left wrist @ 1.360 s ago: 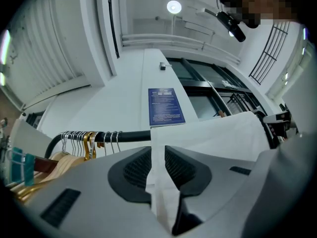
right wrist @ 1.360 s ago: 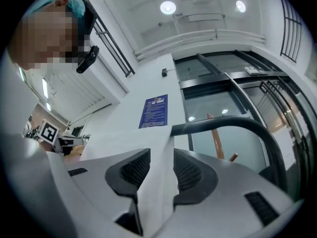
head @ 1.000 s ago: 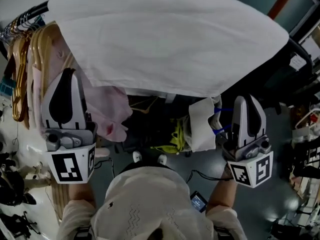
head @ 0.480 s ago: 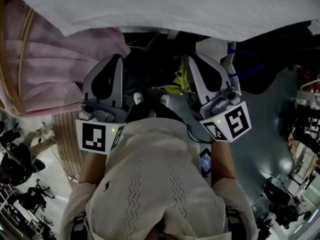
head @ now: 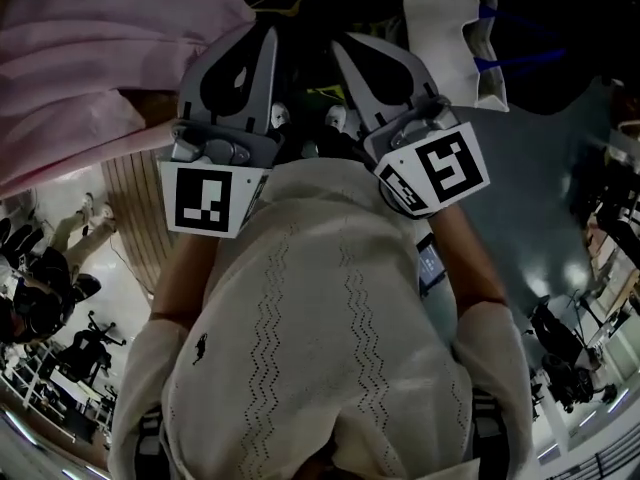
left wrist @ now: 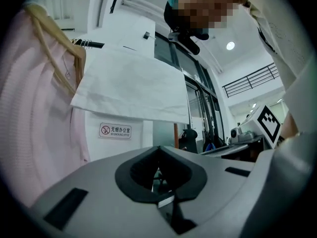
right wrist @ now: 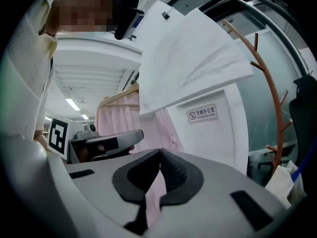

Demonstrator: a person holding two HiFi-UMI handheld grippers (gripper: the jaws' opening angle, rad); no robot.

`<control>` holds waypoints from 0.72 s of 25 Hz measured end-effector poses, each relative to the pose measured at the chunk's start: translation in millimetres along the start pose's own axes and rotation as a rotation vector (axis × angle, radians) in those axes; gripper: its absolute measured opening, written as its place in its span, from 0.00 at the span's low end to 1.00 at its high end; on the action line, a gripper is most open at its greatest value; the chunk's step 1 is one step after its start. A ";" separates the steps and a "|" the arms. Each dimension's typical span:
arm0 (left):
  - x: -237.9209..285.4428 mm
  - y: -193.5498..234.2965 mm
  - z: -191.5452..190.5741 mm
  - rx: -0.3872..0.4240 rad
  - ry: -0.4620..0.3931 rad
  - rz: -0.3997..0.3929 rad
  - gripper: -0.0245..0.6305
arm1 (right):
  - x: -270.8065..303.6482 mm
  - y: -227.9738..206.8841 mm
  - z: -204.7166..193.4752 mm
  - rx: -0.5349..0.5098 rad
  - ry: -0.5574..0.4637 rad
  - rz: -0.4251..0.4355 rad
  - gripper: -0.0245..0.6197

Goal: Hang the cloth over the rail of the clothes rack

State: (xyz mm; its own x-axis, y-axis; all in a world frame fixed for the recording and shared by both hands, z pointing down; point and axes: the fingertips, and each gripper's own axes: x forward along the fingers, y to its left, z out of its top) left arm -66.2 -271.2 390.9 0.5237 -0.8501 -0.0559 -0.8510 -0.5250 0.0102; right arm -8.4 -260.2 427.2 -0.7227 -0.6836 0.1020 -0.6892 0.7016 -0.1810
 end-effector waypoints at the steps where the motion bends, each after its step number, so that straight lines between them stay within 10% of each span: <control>1: -1.9 -1.6 -6.0 -0.003 0.014 0.005 0.06 | -1.2 0.8 0.5 0.004 -0.005 -0.004 0.07; 18: -3.9 -10.7 -27.1 -0.038 0.059 0.050 0.06 | -2.7 5.6 -0.3 -0.018 0.003 0.020 0.07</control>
State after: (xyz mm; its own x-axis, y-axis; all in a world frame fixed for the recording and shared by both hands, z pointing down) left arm -58.1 -263.3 418.1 0.4827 -0.8758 0.0043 -0.8748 -0.4819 0.0492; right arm -10.3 -254.4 426.3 -0.7363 -0.6690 0.1016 -0.6756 0.7184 -0.1656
